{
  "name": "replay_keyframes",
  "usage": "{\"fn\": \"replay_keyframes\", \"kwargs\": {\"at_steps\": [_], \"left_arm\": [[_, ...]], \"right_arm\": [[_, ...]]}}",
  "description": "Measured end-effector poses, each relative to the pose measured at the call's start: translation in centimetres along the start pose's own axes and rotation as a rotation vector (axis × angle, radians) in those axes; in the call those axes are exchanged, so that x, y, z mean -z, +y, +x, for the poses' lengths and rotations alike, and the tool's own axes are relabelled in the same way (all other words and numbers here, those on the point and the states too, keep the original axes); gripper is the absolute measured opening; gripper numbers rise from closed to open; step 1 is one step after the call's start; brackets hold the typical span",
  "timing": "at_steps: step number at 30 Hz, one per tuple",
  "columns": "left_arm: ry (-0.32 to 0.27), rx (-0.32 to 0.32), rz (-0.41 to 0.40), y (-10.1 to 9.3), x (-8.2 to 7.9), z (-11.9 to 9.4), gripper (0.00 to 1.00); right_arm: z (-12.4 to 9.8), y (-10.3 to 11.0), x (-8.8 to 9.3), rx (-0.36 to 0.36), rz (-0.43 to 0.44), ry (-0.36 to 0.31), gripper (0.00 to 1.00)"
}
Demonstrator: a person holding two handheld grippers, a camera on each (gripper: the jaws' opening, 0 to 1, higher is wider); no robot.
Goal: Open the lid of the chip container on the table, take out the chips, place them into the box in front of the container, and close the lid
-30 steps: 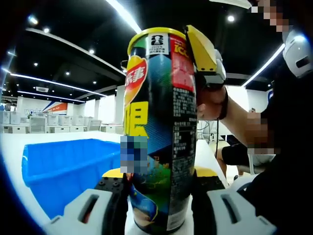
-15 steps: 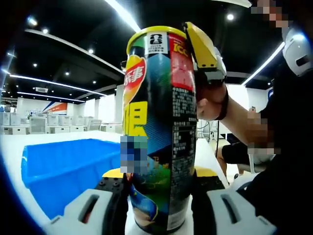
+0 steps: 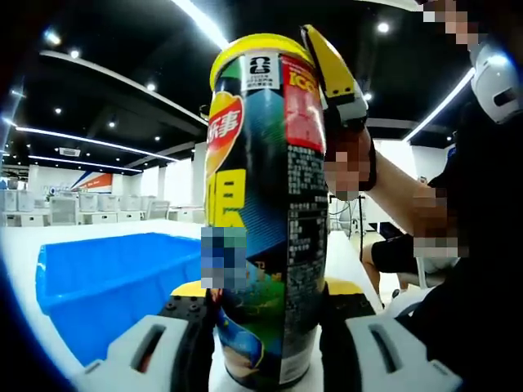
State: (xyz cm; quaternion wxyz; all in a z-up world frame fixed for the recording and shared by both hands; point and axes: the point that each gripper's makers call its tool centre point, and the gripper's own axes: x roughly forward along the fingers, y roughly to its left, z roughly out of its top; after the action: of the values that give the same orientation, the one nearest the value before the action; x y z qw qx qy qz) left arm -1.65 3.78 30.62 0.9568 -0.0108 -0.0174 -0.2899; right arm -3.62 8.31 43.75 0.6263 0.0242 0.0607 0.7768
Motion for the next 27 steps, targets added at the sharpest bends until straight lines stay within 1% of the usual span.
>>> {"fn": "replay_keyframes", "kwargs": {"at_steps": [11, 14, 17, 20, 27], "left_arm": [[-0.001, -0.003, -0.002, 0.1, 0.0, 0.1, 0.51], [-0.001, -0.004, -0.001, 0.1, 0.0, 0.1, 0.51], [-0.001, -0.004, 0.0, 0.1, 0.1, 0.1, 0.51], [-0.001, -0.004, 0.001, 0.1, 0.1, 0.1, 0.51], [-0.002, 0.0, 0.004, 0.1, 0.1, 0.1, 0.51]], "right_arm": [[0.0, -0.4, -0.3, 0.008, -0.029, -0.001, 0.5], [-0.1, -0.3, -0.8, 0.006, -0.028, -0.02, 0.5], [-0.1, -0.2, -1.2, 0.009, -0.06, -0.015, 0.5], [-0.3, -0.1, -1.5, 0.011, -0.064, -0.023, 0.5], [-1.1, -0.6, -1.6, 0.037, -0.08, -0.023, 0.51]]}}
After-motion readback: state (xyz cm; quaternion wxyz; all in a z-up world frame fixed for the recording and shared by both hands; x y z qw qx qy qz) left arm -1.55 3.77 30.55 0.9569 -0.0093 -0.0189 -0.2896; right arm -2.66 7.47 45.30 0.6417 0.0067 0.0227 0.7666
